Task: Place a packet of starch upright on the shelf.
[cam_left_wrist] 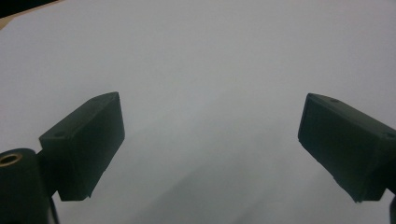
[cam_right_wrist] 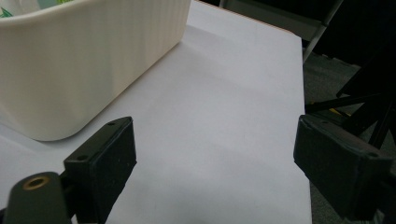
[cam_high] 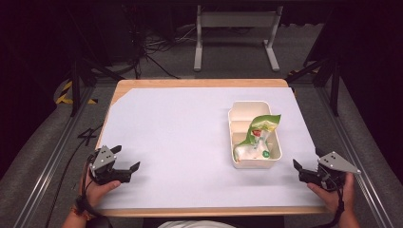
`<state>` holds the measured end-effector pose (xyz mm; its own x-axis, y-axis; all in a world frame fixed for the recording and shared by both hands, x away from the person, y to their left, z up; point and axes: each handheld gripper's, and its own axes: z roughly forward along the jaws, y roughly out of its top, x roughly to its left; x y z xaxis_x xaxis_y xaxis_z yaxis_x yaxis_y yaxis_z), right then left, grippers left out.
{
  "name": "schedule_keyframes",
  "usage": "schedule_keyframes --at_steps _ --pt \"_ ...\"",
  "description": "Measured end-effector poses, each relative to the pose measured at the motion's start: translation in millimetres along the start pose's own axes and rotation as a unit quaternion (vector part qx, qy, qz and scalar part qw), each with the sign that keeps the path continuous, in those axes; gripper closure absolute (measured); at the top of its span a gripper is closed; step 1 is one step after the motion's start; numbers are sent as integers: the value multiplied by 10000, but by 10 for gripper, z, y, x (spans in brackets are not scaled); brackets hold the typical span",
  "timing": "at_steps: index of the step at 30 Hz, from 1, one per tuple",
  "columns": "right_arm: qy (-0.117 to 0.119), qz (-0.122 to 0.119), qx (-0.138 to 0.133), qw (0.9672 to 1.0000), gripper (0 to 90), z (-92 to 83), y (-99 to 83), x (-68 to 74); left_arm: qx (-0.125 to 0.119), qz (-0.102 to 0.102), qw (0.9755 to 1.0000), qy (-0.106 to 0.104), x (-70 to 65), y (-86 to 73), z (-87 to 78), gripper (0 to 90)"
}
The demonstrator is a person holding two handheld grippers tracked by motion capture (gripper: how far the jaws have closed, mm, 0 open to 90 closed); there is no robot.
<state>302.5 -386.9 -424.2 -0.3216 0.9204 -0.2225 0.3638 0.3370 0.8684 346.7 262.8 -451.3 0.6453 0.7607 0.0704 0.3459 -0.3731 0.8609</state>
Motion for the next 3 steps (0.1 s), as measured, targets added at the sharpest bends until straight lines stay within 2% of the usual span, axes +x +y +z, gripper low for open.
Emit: schedule_keyframes --at_steps 3 --pt "-11 -8 2 10000 130 2 5 4 15 1 10000 -9 5 -5 0 81"
